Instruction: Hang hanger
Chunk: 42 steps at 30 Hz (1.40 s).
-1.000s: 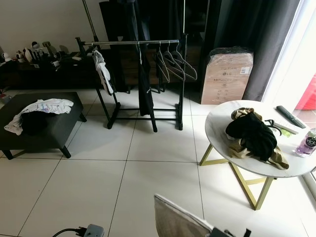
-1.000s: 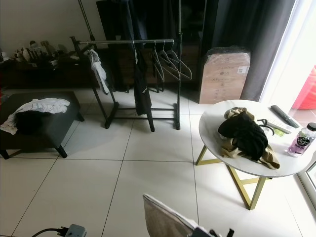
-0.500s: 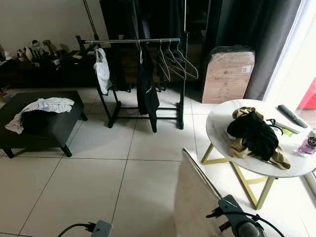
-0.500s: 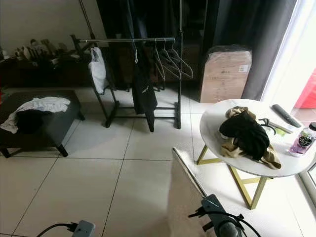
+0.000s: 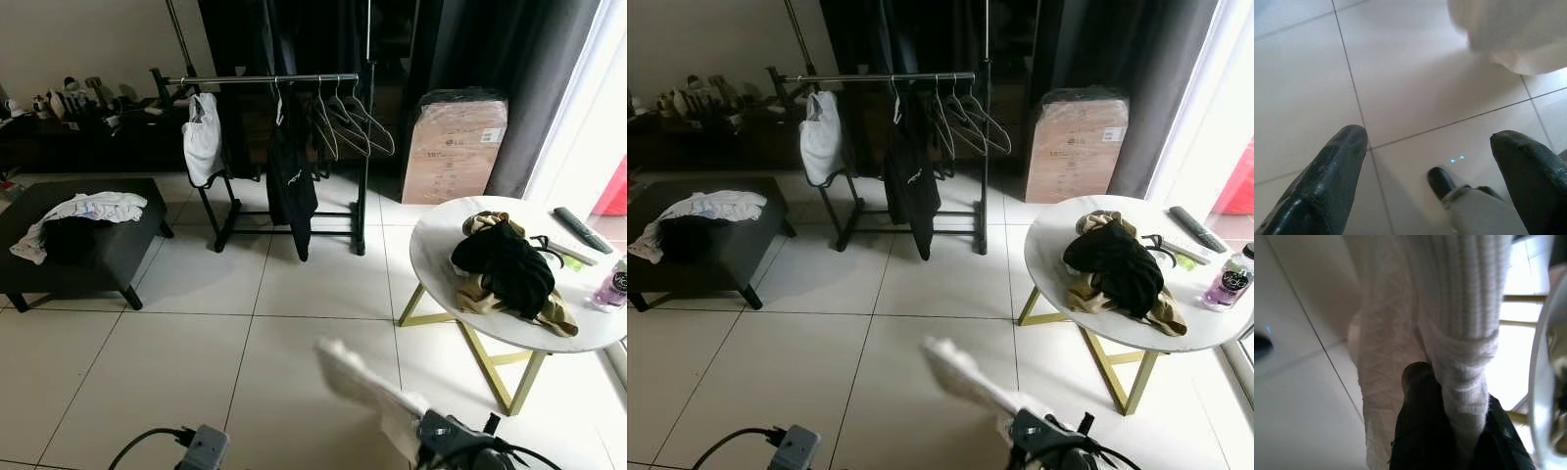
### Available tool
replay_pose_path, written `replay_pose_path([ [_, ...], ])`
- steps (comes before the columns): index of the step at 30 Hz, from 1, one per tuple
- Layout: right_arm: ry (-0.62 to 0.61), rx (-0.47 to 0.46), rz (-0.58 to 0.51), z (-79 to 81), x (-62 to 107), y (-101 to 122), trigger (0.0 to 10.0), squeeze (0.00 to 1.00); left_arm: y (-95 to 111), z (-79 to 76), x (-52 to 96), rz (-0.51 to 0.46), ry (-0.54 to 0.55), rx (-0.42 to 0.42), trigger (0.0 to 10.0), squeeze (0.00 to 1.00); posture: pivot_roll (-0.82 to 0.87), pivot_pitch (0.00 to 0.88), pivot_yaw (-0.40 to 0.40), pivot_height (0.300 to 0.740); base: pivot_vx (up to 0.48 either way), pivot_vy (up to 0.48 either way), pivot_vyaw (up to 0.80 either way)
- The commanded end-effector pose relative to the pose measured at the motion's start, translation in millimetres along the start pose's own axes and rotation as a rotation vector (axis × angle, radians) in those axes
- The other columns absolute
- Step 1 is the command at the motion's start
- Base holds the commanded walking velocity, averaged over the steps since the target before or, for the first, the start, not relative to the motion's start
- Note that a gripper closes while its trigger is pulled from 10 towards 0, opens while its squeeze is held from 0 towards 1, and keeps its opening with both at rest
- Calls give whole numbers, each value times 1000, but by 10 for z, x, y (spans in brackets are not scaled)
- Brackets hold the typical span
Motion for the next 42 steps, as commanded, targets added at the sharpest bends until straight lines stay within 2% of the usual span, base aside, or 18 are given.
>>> replay_pose_path([
  [1,-7,110,-40,-8,5,31,10000,0,-1,82,32,-1,-4,-58,10000,0,-62,63,44,740,0,0,0],
  [2,-7,110,-40,-8,5,31,10000,0,-1,82,32,-1,-4,-58,10000,0,-62,63,44,740,0,0,0],
  [3,9,202,-51,28,19,4,10000,0,122,191,51,-47,-35,-116,10000,0,-59,65,43,740,0,0,0],
  [5,21,249,-57,55,29,-19,10000,0,253,260,67,-102,-61,-129,10000,0,-57,68,43,740,0,0,0],
  [6,27,278,-64,79,40,-40,10000,0,448,357,91,-172,-82,-131,10000,0,-55,71,44,740,0,0,0],
  [9,21,288,-107,82,50,-3,10000,0,766,433,150,-265,-168,-110,10000,0,-52,76,46,740,0,0,0],
  [11,16,308,-139,81,52,41,10000,0,880,422,169,-290,-224,-87,10000,0,-52,83,49,740,0,0,0],
  [12,16,325,-158,84,54,68,10000,0,921,404,176,-293,-258,-92,10000,0,-53,86,51,740,0,0,0],
  [14,13,351,-232,73,59,185,10000,0,974,255,204,-256,-426,-134,10000,0,-60,91,54,740,0,0,0],
  [17,9,365,-316,55,75,314,10000,0,903,72,262,-163,-628,-188,10000,0,-74,97,59,740,0,0,0],
  [20,5,389,-367,41,89,384,10000,0,818,8,299,-80,-717,-256,10000,0,-78,100,62,740,0,0,0],
  [24,1,439,-428,43,115,447,10000,0,779,13,262,-8,-719,-332,10000,0,-89,106,67,740,0,0,0],
  [26,-7,476,-470,33,135,485,10000,0,831,-22,270,13,-755,-335,10000,0,-98,108,69,740,0,0,0],
  [28,-13,485,-493,25,147,509,10000,0,850,-18,266,17,-751,-355,10000,0,-100,111,71,740,0,0,0],
  [30,-18,489,-523,17,163,547,10000,0,914,25,215,-10,-691,-384,10000,0,-106,113,72,740,0,0,0],
  [34,-24,491,-539,17,173,566,10000,0,1085,88,152,-104,-589,-339,10000,0,-103,115,74,740,0,0,0],
  [37,-23,491,-548,25,177,582,10000,0,1039,77,134,-90,-581,-340,10000,0,-105,113,76,740,0,0,0],
  [42,-26,489,-564,24,183,615,10000,0,941,-8,118,-57,-627,-280,10000,0,-112,108,77,740,0,0,0],
])
Point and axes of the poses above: a point about 5 cm out from each wrist's last joint towards the gripper, its own x axis pointing back from the gripper into the wrist, its own y axis along the axis of the wrist's last joint, z = x × y, the point moved 3 cm from there along -x, pointing out of the wrist towards the gripper, and after that the axes turned 2 degrees about -x, right-handed, at the moved point
